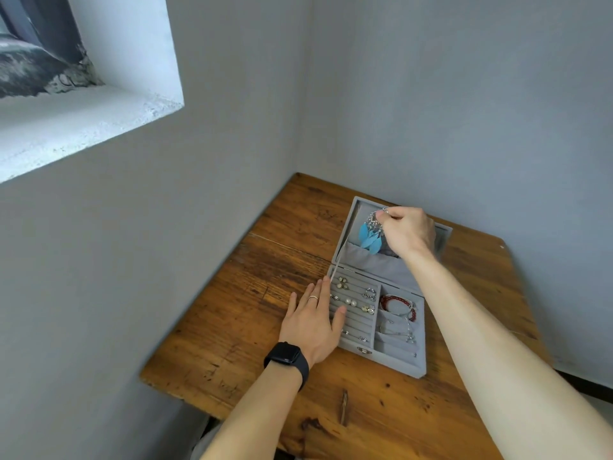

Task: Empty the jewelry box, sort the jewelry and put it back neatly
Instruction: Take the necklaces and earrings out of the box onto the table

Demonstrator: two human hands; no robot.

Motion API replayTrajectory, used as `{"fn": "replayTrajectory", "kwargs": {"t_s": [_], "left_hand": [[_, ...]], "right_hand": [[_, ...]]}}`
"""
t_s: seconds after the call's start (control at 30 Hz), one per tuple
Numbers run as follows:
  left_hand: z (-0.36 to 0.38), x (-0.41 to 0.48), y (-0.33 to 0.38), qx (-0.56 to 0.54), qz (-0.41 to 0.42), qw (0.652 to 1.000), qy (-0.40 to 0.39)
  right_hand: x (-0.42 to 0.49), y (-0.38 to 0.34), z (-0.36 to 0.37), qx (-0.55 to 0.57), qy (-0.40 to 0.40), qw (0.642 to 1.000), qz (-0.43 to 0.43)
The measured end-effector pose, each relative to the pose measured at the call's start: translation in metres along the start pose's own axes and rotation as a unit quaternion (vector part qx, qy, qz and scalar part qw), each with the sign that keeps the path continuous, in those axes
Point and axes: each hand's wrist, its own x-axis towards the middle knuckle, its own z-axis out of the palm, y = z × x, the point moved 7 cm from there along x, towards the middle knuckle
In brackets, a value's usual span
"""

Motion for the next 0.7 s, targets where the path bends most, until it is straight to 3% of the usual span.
{"fn": "replayTrajectory", "kwargs": {"t_s": [0.23,0.4,0.5,0.7], "left_hand": [[-0.012,0.002,-0.001,-0.109,-0.012,0.991,-0.082],[-0.068,-0.025,0.019,-0.306,-0.004,0.952,0.019],[-0.077,-0.055,0.038,-0.391,-0.005,0.918,-0.056],[-0.063,-0.104,0.058,-0.427,0.000,0.891,-0.155]], "right_hand": [[-0.071,0.017,-0.034,0.129,-0.074,0.986,-0.076],[-0.142,0.040,-0.046,0.182,-0.146,0.969,-0.081],[-0.183,0.053,-0.047,0.199,-0.167,0.963,-0.077],[-0.248,0.076,-0.035,0.220,-0.200,0.953,-0.059]]}}
